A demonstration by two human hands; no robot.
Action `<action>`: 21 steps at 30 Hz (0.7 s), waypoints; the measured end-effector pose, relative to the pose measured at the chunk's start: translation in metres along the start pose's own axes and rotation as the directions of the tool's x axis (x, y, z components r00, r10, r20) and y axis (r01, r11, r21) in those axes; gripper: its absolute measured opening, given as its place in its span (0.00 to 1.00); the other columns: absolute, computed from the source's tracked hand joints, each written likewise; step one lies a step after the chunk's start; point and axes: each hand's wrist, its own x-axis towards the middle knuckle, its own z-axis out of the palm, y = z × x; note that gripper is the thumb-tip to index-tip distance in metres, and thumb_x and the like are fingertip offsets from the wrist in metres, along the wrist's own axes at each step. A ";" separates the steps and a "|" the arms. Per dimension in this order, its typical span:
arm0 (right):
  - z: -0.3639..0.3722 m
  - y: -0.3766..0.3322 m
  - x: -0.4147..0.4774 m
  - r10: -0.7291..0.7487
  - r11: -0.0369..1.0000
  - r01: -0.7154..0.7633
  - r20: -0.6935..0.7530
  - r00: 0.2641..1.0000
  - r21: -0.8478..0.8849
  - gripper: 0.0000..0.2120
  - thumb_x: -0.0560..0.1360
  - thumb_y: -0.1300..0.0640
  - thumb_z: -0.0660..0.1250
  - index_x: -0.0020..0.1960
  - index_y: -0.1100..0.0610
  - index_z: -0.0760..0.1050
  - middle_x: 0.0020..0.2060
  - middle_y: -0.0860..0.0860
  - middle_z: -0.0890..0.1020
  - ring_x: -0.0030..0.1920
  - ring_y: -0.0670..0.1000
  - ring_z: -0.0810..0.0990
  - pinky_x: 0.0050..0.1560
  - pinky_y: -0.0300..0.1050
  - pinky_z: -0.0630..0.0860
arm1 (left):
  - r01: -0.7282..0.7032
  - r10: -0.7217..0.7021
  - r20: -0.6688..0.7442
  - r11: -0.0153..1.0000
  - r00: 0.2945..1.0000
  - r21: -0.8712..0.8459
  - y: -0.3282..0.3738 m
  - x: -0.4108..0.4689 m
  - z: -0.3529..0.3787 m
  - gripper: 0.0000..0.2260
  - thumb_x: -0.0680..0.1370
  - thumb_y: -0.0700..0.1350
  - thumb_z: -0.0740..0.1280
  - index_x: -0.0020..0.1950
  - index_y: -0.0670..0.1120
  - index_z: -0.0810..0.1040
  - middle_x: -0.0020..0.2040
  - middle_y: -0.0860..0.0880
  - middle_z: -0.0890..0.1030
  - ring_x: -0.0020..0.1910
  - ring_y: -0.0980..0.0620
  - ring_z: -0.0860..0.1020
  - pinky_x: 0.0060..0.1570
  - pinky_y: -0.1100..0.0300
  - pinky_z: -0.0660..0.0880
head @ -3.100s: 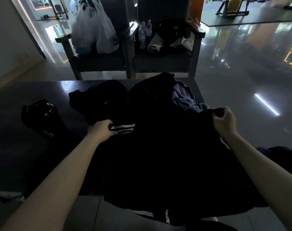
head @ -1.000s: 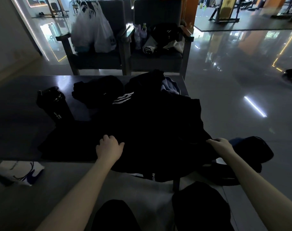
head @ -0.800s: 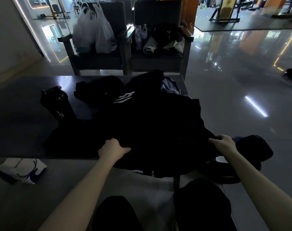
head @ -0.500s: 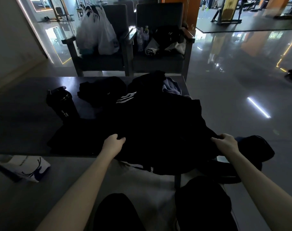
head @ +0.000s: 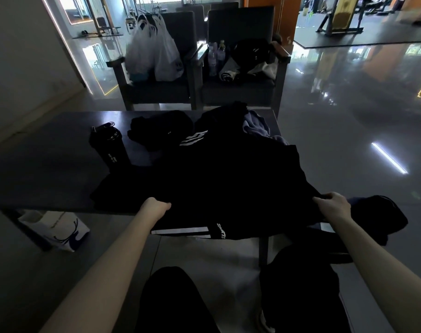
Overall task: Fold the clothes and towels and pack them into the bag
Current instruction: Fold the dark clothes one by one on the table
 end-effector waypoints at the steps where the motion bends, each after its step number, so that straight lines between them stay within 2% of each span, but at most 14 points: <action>1: 0.000 0.001 -0.002 0.004 1.000 -0.004 0.005 1.000 0.007 0.16 0.75 0.56 0.66 0.59 0.64 0.75 0.52 0.61 0.80 0.47 0.58 0.78 0.42 0.43 0.72 | 0.029 -0.029 0.005 0.999 1.000 -0.031 -0.001 -0.006 0.000 0.22 0.79 0.44 0.66 0.68 0.34 0.68 0.63 0.37 0.74 0.61 0.41 0.74 0.57 0.55 0.71; 3: -0.001 0.001 -0.005 0.021 1.000 -0.021 0.009 1.000 0.023 0.16 0.75 0.57 0.67 0.59 0.64 0.76 0.52 0.61 0.80 0.48 0.58 0.78 0.45 0.45 0.73 | 0.080 -0.079 0.014 0.990 0.997 -0.117 -0.005 -0.013 -0.001 0.23 0.79 0.42 0.65 0.71 0.35 0.64 0.65 0.36 0.72 0.63 0.40 0.72 0.59 0.54 0.70; 5: -0.003 0.002 -0.009 0.027 0.999 -0.027 0.011 1.000 0.037 0.15 0.75 0.58 0.67 0.59 0.65 0.76 0.53 0.61 0.80 0.51 0.60 0.79 0.45 0.44 0.72 | 0.136 -0.129 0.048 0.965 0.990 -0.224 -0.012 -0.017 -0.002 0.22 0.79 0.41 0.64 0.70 0.35 0.64 0.64 0.36 0.73 0.61 0.39 0.73 0.60 0.52 0.72; 6: -0.004 0.002 -0.011 0.019 0.999 -0.020 0.011 1.000 0.044 0.15 0.75 0.59 0.67 0.59 0.65 0.75 0.54 0.61 0.80 0.52 0.60 0.79 0.46 0.44 0.71 | 0.155 -0.148 0.049 0.949 0.988 -0.274 -0.016 -0.018 -0.002 0.18 0.80 0.41 0.63 0.67 0.36 0.67 0.60 0.36 0.74 0.57 0.39 0.75 0.58 0.51 0.73; 8: -0.006 0.002 -0.016 0.004 0.999 -0.003 -0.007 1.000 0.053 0.15 0.75 0.59 0.66 0.60 0.64 0.74 0.56 0.62 0.79 0.55 0.61 0.77 0.47 0.43 0.69 | 0.167 -0.180 -0.012 0.932 0.984 -0.322 -0.018 -0.024 -0.003 0.03 0.81 0.39 0.60 0.53 0.40 0.72 0.48 0.39 0.75 0.45 0.43 0.74 0.47 0.53 0.73; 9: -0.007 0.002 -0.019 -0.003 0.998 0.004 -0.023 1.000 0.055 0.16 0.75 0.59 0.66 0.61 0.65 0.74 0.57 0.62 0.78 0.57 0.61 0.77 0.47 0.43 0.68 | 0.148 -0.175 -0.060 0.940 0.983 -0.309 -0.021 -0.025 -0.003 0.04 0.81 0.38 0.59 0.50 0.41 0.72 0.46 0.40 0.74 0.41 0.45 0.73 0.43 0.55 0.72; 10: -0.008 0.002 -0.021 -0.005 0.998 0.007 -0.039 0.999 0.058 0.16 0.75 0.59 0.66 0.61 0.65 0.73 0.57 0.63 0.78 0.58 0.61 0.76 0.48 0.44 0.68 | 0.106 -0.136 -0.089 0.954 0.987 -0.282 -0.022 -0.025 -0.003 0.05 0.82 0.38 0.58 0.53 0.41 0.73 0.49 0.40 0.75 0.43 0.45 0.73 0.44 0.55 0.72; 11: -0.009 0.003 -0.023 -0.006 0.998 0.009 -0.052 0.999 0.060 0.16 0.75 0.60 0.66 0.60 0.65 0.73 0.56 0.63 0.78 0.58 0.62 0.76 0.48 0.45 0.68 | 0.050 -0.080 -0.112 0.967 0.991 -0.249 -0.024 -0.024 -0.003 0.11 0.82 0.37 0.57 0.63 0.40 0.72 0.58 0.38 0.75 0.50 0.43 0.74 0.50 0.54 0.73; 12: -0.010 0.003 -0.025 -0.007 0.998 0.010 -0.061 0.998 0.061 0.16 0.75 0.60 0.66 0.60 0.65 0.72 0.56 0.63 0.77 0.57 0.62 0.76 0.48 0.45 0.67 | 0.010 -0.039 -0.128 0.977 0.991 -0.213 -0.026 -0.025 -0.004 0.17 0.82 0.36 0.56 0.71 0.40 0.67 0.65 0.38 0.72 0.58 0.41 0.73 0.58 0.52 0.71; 13: -0.011 0.003 -0.027 -0.007 0.998 0.012 -0.070 0.998 0.059 0.16 0.75 0.60 0.67 0.59 0.66 0.72 0.55 0.64 0.77 0.57 0.62 0.76 0.48 0.45 0.67 | -0.011 -0.015 -0.133 0.982 0.991 -0.191 -0.027 -0.026 -0.006 0.20 0.81 0.35 0.56 0.74 0.41 0.63 0.70 0.39 0.69 0.64 0.40 0.71 0.63 0.51 0.69; 15: -0.013 0.004 -0.029 -0.011 0.998 0.016 -0.083 0.997 0.054 0.16 0.74 0.59 0.67 0.58 0.66 0.71 0.53 0.63 0.77 0.56 0.62 0.76 0.47 0.46 0.68 | -0.023 0.001 -0.145 0.988 0.989 -0.152 -0.027 -0.026 -0.008 0.20 0.81 0.34 0.54 0.73 0.42 0.66 0.70 0.39 0.68 0.66 0.40 0.69 0.65 0.51 0.68; 18: -0.017 0.005 -0.029 -0.026 0.998 0.032 -0.108 0.994 0.050 0.14 0.74 0.59 0.68 0.55 0.65 0.71 0.51 0.63 0.77 0.55 0.62 0.76 0.49 0.48 0.70 | -0.009 -0.019 -0.171 0.986 0.985 -0.164 -0.023 -0.028 -0.015 0.15 0.81 0.33 0.53 0.65 0.39 0.73 0.67 0.38 0.70 0.64 0.39 0.70 0.60 0.53 0.68; 21: -0.018 0.006 -0.026 -0.067 0.997 0.071 -0.126 0.990 0.028 0.11 0.73 0.59 0.68 0.51 0.64 0.75 0.50 0.63 0.79 0.54 0.62 0.77 0.52 0.48 0.71 | -0.007 -0.019 -0.107 0.972 0.994 -0.233 -0.023 -0.033 -0.023 0.14 0.81 0.33 0.53 0.56 0.40 0.78 0.64 0.39 0.73 0.64 0.40 0.71 0.62 0.51 0.69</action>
